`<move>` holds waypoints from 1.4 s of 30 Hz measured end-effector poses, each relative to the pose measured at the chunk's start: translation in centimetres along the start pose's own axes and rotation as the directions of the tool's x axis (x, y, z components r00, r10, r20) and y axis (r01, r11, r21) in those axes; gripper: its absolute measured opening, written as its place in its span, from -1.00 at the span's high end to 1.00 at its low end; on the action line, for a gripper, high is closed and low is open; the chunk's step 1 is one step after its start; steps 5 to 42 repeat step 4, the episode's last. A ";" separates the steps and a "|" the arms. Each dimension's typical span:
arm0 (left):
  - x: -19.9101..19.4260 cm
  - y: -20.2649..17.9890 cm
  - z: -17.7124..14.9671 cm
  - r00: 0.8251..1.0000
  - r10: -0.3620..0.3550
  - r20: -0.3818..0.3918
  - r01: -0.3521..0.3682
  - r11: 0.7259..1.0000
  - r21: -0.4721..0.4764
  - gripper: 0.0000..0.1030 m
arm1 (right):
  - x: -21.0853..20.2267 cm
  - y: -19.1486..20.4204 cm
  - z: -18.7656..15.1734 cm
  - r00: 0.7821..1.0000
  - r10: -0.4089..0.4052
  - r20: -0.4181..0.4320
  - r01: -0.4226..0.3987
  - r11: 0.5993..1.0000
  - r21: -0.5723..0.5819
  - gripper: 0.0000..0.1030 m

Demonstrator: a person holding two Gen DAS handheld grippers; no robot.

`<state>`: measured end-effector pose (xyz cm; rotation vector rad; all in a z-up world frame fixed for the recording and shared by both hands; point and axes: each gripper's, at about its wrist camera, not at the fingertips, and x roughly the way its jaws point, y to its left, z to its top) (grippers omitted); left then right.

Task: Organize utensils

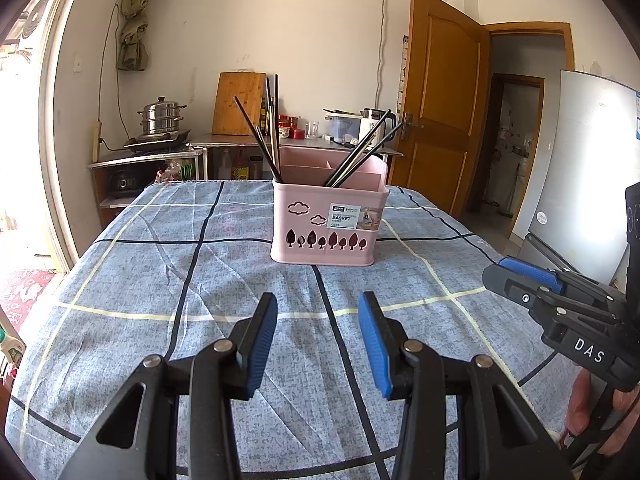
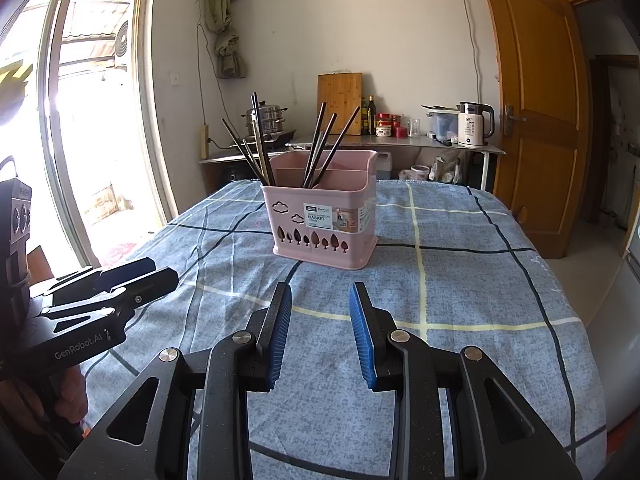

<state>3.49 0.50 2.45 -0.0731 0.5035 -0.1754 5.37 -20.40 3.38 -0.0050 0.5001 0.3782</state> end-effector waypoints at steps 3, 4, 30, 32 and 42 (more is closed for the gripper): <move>0.1 0.0 0.0 1.000 0.003 -0.005 -0.003 1.000 -0.003 0.14 | -0.1 -0.1 -0.1 1.000 0.000 0.001 0.000 1.000 0.000 0.40; 0.1 0.0 0.0 1.000 0.005 -0.005 -0.005 1.000 -0.004 0.14 | -0.1 -0.1 -0.1 1.000 -0.001 0.001 0.001 1.000 0.000 0.40; 0.1 0.0 0.0 1.000 0.005 -0.005 -0.005 1.000 -0.004 0.14 | -0.1 -0.1 -0.1 1.000 -0.001 0.001 0.001 1.000 0.000 0.40; 0.1 0.0 0.0 1.000 0.005 -0.005 -0.005 1.000 -0.004 0.14 | -0.1 -0.1 -0.1 1.000 -0.001 0.001 0.001 1.000 0.000 0.40; 0.1 0.0 0.0 1.000 0.005 -0.005 -0.005 1.000 -0.004 0.14 | -0.1 -0.1 -0.1 1.000 -0.001 0.001 0.001 1.000 0.000 0.40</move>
